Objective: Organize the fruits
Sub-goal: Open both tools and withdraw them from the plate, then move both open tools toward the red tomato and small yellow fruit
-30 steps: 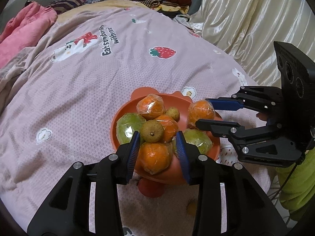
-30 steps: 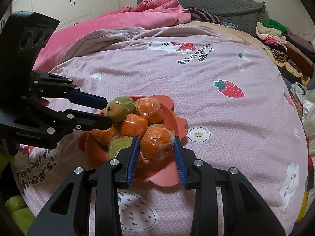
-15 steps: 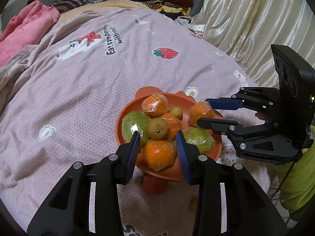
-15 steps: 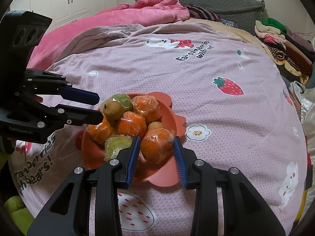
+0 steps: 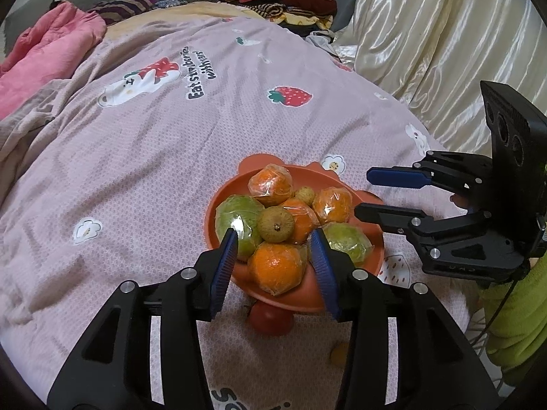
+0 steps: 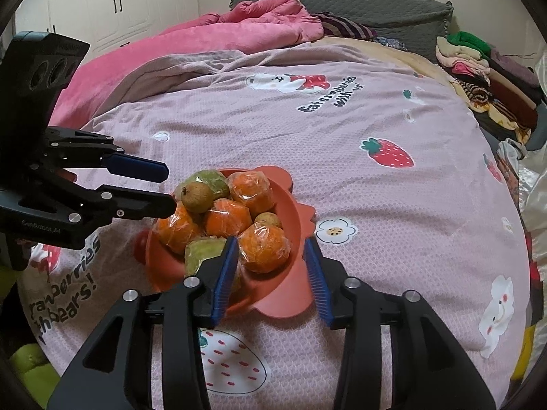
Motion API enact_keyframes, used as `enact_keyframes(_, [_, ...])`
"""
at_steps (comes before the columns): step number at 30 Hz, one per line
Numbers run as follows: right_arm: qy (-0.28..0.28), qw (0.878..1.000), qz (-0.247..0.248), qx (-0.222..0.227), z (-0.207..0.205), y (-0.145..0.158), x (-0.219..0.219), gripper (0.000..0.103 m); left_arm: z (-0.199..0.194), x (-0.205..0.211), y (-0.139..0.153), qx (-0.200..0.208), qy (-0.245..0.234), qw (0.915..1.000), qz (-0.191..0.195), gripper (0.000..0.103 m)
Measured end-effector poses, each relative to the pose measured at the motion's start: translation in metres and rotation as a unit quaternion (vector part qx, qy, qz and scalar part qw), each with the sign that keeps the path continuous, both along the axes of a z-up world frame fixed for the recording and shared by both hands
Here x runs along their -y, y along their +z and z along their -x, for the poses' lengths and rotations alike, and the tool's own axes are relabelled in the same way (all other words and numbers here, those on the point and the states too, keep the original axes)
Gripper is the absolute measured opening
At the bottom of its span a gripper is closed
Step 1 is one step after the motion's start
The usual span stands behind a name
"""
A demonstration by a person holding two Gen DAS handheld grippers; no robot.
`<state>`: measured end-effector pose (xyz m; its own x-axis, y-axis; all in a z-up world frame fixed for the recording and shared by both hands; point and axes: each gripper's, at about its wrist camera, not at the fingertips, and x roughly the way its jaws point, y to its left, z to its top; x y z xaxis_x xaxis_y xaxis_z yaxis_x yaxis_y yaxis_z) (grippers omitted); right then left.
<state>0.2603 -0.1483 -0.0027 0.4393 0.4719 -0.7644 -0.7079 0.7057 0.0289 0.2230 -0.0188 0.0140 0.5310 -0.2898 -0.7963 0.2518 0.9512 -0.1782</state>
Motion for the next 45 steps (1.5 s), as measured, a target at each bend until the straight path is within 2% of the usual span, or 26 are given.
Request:
enact_keyframes(7, [-0.007, 1.000, -0.006, 0.001, 0.005, 0.003, 0.004, 0.048, 0.002, -0.002, 0.002, 0.005, 0.006, 1.0000, -0.002, 0.047])
enact_keyframes(12, [-0.014, 1.000, -0.010, 0.003, 0.009, 0.004, 0.007, 0.053, 0.004, -0.004, 0.005, 0.009, 0.010, 0.9999, 0.000, 0.056])
enact_keyframes(16, [-0.018, 1.000, -0.014, 0.006, 0.012, 0.007, 0.008, 0.062, 0.005, -0.005, 0.007, 0.012, 0.010, 0.9999, 0.000, 0.062])
enact_keyframes(26, [-0.033, 0.999, -0.016, 0.023, 0.018, 0.015, 0.011, 0.076, 0.009, -0.009, 0.012, 0.021, 0.018, 0.9996, 0.001, 0.074])
enact_keyframes(29, [-0.040, 0.999, -0.013, 0.025, 0.020, 0.016, 0.012, 0.085, 0.011, -0.011, 0.013, 0.023, 0.021, 0.9995, 0.004, 0.080])
enact_keyframes(39, [-0.048, 0.998, -0.016, 0.033, 0.026, 0.024, 0.014, 0.091, 0.016, -0.016, 0.020, 0.034, 0.027, 0.9990, 0.005, 0.091])
enact_keyframes(45, [-0.051, 0.998, -0.014, 0.041, 0.032, 0.029, 0.014, 0.092, 0.021, -0.019, 0.024, 0.040, 0.032, 0.9987, 0.005, 0.093])
